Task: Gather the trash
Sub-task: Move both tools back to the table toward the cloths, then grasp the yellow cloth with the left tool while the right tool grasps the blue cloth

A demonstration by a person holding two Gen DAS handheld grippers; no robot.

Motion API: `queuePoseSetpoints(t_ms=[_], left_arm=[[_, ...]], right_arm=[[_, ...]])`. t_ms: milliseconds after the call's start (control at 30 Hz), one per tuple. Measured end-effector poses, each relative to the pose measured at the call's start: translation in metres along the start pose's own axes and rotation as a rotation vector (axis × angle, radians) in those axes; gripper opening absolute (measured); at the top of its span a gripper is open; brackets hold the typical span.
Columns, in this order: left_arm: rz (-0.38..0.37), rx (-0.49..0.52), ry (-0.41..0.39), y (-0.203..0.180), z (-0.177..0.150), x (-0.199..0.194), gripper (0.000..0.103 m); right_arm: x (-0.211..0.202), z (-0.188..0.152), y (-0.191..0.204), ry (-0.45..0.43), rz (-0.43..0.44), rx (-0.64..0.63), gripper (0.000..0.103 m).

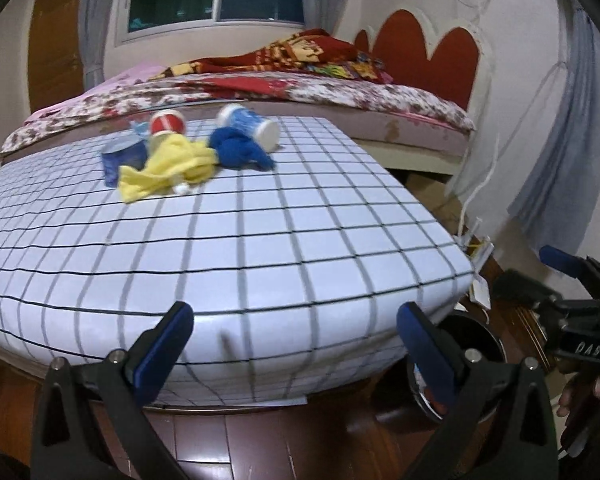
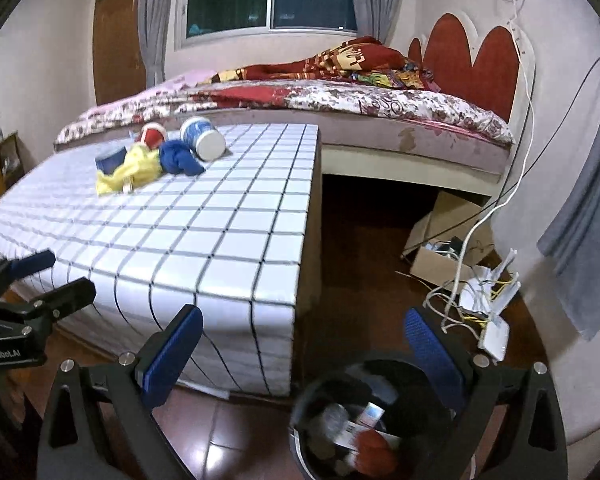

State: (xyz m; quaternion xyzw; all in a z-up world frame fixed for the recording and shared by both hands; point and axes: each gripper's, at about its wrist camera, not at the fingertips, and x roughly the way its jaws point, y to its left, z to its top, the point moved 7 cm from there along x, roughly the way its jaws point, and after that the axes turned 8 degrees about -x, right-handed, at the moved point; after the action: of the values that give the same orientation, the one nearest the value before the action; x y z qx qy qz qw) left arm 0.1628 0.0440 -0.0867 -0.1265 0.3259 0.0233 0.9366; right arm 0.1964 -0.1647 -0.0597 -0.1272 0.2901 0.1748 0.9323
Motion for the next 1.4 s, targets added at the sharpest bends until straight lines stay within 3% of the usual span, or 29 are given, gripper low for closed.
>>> queuePoseSetpoints(t_ms=[267,500,800,1000,1100,1200,1267,1400], left_arm=[[0.043,-0.045,-0.040,0.051,0.017,-0.001,0.102],[0.073,-0.089,-0.062,0.097,0.039,-0.004,0.102],[0.164,-0.062,-0.065,0.138,0.073,0.010,0.102],[0.127,-0.082,-0.055,0.143,0.093,0.036,0.101],[0.092,-0.092,-0.036,0.139,0.102,0.052,0.098],[0.055,-0.096,-0.017,0.133,0.112,0.069,0.086],[0.039,-0.086,-0.011,0.128,0.119,0.081,0.078],[0.022,-0.092,0.004,0.125,0.127,0.098,0.076]], right_arm=[[0.014,0.027,0.026,-0.052,0.030,0.005,0.102],[0.032,0.047,0.053,-0.045,0.050,-0.025,0.102],[0.060,0.087,0.085,0.001,0.101,-0.080,0.102],[0.094,0.121,0.102,0.008,0.136,-0.103,0.101],[0.118,0.131,0.110,0.037,0.171,-0.120,0.085],[0.142,0.140,0.118,0.057,0.195,-0.145,0.082],[0.158,0.146,0.124,0.074,0.214,-0.165,0.071],[0.189,0.153,0.134,0.109,0.257,-0.190,0.067]])
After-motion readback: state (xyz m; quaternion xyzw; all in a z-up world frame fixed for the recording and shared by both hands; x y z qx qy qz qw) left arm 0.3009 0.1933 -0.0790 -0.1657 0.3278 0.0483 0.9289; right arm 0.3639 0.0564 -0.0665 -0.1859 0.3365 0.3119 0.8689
